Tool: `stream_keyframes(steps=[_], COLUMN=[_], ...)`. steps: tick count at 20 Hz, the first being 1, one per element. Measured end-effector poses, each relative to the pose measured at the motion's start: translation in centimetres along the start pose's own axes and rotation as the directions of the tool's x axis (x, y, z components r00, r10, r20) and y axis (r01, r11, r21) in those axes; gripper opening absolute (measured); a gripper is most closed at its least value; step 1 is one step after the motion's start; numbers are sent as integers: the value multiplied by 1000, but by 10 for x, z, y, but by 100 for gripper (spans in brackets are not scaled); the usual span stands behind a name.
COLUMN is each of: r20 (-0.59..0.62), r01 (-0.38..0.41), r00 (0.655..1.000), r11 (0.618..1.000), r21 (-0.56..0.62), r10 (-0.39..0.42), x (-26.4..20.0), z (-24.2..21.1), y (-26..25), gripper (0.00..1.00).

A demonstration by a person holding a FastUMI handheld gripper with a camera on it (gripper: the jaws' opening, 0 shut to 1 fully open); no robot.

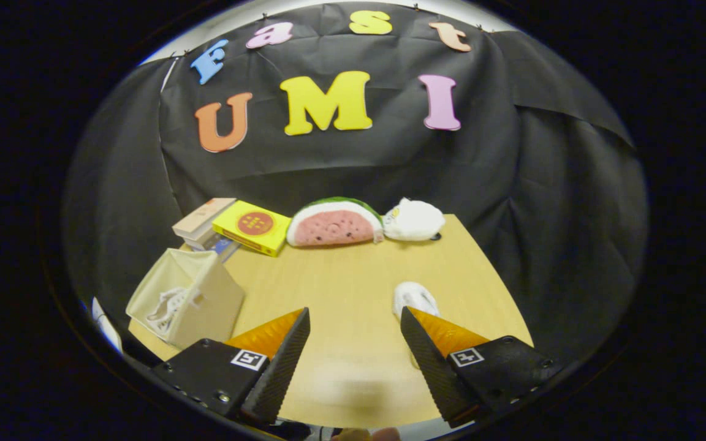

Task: Open the storage box then place both shoes into the box .Put the left shoe in first, then the right shoe, with the right side of both shoes facing outward in a uniform manner.

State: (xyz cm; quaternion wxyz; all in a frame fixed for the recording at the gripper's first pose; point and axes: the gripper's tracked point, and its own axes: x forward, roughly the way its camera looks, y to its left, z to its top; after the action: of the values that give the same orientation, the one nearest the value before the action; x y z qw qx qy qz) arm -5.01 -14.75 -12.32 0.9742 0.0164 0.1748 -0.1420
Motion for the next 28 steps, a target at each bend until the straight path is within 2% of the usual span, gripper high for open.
stream_keyframes(steps=[3, 6, 12, 14, 16, 18, 20, 22, 23, 24, 28], r20=[-37, -93, -177, -199, -224, -253, -280, -306, -320, -338, -388], r01=[70, 27, -19, -39, -66, -82, -87, -51, -33, -31, -25], r00=[997, 995, 984, 980, 974, 966, 958, 952, 947, 941, 921], r11=[994, 988, 993, 993, 992, 992, 993, 997, 997, 997, 999], r21=[-88, -150, -119, -111, -109, -97, -75, -64, -67, -64, 34], r10=[-74, -41, -3, 17, 40, 55, 63, 29, 10, 8, 36], x=[31, 69, 143, 161, 177, 185, 192, 194, 195, 194, 177], z=[-38, -70, -94, -95, -99, -102, -103, -107, -109, -110, -104], y=[-64, -91, -125, -127, -122, -118, -115, -117, -122, -121, -105], gripper=[92, 92, 92, 80, 79, 64, 44, 23, 17, 4, 0])
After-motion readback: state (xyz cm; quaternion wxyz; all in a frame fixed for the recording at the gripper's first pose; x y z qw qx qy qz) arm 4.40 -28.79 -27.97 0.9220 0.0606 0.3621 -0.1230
